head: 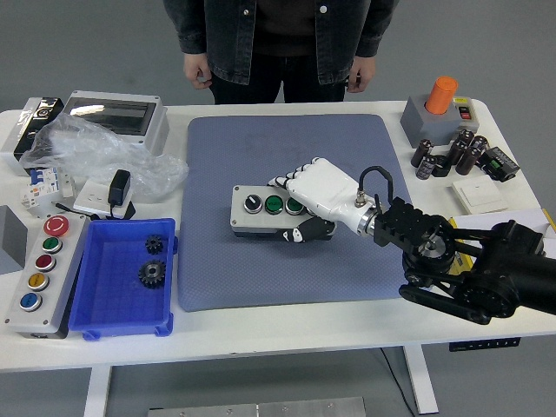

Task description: Pick up the button,place it on the desk,press the button,press the button

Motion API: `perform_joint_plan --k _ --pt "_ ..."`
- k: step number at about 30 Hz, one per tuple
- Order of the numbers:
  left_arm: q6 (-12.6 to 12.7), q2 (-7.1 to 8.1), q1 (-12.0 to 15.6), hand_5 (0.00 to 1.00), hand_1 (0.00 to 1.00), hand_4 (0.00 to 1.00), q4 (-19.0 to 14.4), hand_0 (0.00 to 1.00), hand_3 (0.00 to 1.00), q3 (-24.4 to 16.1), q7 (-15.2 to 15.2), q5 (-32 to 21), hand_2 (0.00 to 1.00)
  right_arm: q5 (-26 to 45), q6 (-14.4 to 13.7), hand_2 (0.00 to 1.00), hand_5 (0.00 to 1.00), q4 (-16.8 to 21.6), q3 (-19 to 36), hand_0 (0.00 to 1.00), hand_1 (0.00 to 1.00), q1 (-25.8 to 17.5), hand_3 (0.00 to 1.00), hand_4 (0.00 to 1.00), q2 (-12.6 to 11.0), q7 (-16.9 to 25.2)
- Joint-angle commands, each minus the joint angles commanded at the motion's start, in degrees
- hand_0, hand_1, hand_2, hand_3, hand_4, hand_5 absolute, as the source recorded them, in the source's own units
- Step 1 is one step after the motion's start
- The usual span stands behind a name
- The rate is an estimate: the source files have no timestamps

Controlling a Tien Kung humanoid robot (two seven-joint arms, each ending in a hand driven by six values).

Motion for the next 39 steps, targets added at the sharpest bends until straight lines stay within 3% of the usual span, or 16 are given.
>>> perform_joint_plan --k 16,17,22,23,39 --pt "0.1 -0.07 0.0 0.437 0.700 0.540 -0.1 0.679 0.623 0.3 -0.1 -0.2 0.631 0.6 -0.1 0.476 0.002 -3.2 -1.7 0.414 0.594 1.2 0.403 0.553 0.6 2.7" --pt "0.1 -0.08 0.0 0.437 0.700 0.540 -0.1 0.679 0.622 0.3 -0.1 -0.1 0.631 0.7 -0.1 0.543 0.002 -3.3 -1.8 0.516 0.638 1.2 0.405 0.548 0.6 2.8" --pt "0.1 -0.08 0.0 0.437 0.700 0.540 -0.1 0.679 0.622 0.2 -0.1 -0.1 0.631 1.2 0.3 0.543 0.002 -3.9 -1.9 0.516 0.638 1.3 0.405 0.548 0.8 2.8" --pt "0.1 -0.08 0.0 0.436 0.701 0.539 -0.1 0.679 0.623 0.2 -0.1 -0.1 0.631 1.3 0.4 0.606 0.002 -4.0 -1.9 0.569 0.660 1.3 0.403 0.536 0.8 2.8" --pt "0.0 -0.18 0.1 0.434 0.702 0.539 0.0 0.680 0.623 1.0 -0.1 -0.8 0.631 2.4 2.8 0.678 0.010 -4.4 -1.2 0.596 0.668 1.0 0.404 0.518 0.9 2.6"
